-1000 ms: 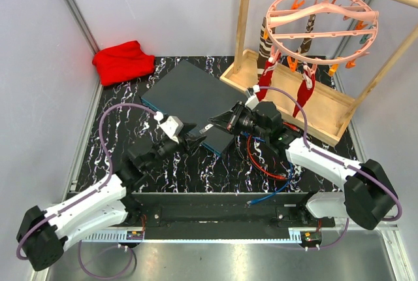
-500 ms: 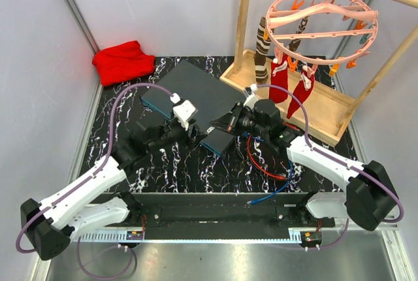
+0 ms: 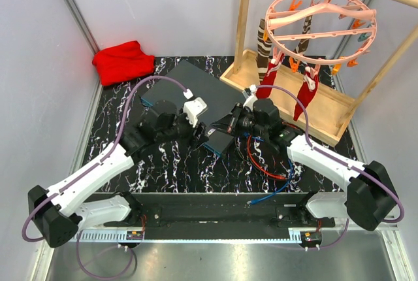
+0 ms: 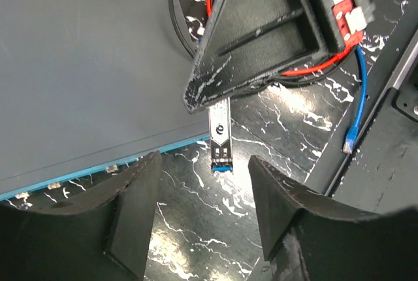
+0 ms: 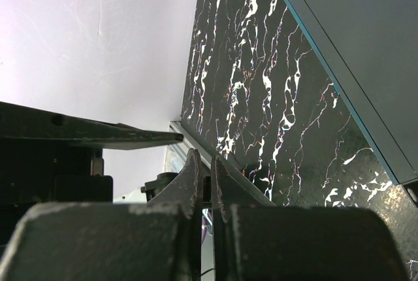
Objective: Insert the plug into the switch port
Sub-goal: Pick up the plug from the center of the board.
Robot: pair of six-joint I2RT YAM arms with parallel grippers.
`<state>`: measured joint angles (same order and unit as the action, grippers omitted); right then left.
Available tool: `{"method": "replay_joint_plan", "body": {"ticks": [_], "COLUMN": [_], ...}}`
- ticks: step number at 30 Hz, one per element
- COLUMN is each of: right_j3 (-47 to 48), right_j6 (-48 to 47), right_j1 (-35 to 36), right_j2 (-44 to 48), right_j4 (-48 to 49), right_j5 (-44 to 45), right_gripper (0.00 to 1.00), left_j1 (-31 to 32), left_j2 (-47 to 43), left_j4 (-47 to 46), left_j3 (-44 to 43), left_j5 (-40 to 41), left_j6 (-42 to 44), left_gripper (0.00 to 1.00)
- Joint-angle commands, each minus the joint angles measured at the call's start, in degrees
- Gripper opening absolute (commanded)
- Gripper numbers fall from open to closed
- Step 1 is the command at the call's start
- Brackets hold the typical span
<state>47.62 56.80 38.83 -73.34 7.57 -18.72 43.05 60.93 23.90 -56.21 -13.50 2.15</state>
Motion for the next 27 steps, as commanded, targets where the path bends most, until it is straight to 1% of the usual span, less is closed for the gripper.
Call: {"method": "replay_joint_plan", "body": {"ticks": [1, 9, 15, 18, 19, 20, 23, 27], "right_j3": [2.48, 2.57, 2.75, 2.83, 2.75, 2.83, 2.66, 2.57], "right_j6": [-0.11, 0.42, 0.51, 0.51, 0.51, 0.51, 0.60, 0.51], "right_j1": [-0.51, -0.42, -0.42, -0.42, -0.33, -0.42, -0.42, -0.42], "right_j2": [1.09, 0.66, 0.13, -0.05, -0.13, -0.14, -0.31, -0.57], "right_j4": [0.95, 1.04, 1.13, 1.22, 1.22, 1.30, 1.22, 1.22], "right_j5": [-0.35, -0.53, -0.53, -0.53, -0.53, -0.53, -0.35, -0.09], "right_gripper": [0.00, 0.00, 0.00, 0.00, 0.00, 0.00, 0.00, 0.00], "left_j1": [-0.07, 0.72, 0.90, 0.81, 0.90, 0.90, 0.81, 0.90], "left_j2": [0.60, 2.27, 2.88, 2.80, 2.88, 2.80, 2.44, 2.27], "left_j4": [0.45, 0.45, -2.18, -3.85, -4.30, -4.74, -5.79, -6.15], "left_j3": [-2.51, -2.59, -1.54, -0.93, -0.58, -0.49, 0.39, 1.53], "left_j5": [-2.41, -0.65, -0.30, 0.05, 0.31, 0.49, 0.93, 1.19], "left_j6": [0.66, -0.13, -1.80, -1.98, -3.80, -4.08, -4.53, -4.61], "left_gripper": [0.58, 0.54, 0.47, 0.38, 0.35, 0.24, 0.11, 0.00]}}
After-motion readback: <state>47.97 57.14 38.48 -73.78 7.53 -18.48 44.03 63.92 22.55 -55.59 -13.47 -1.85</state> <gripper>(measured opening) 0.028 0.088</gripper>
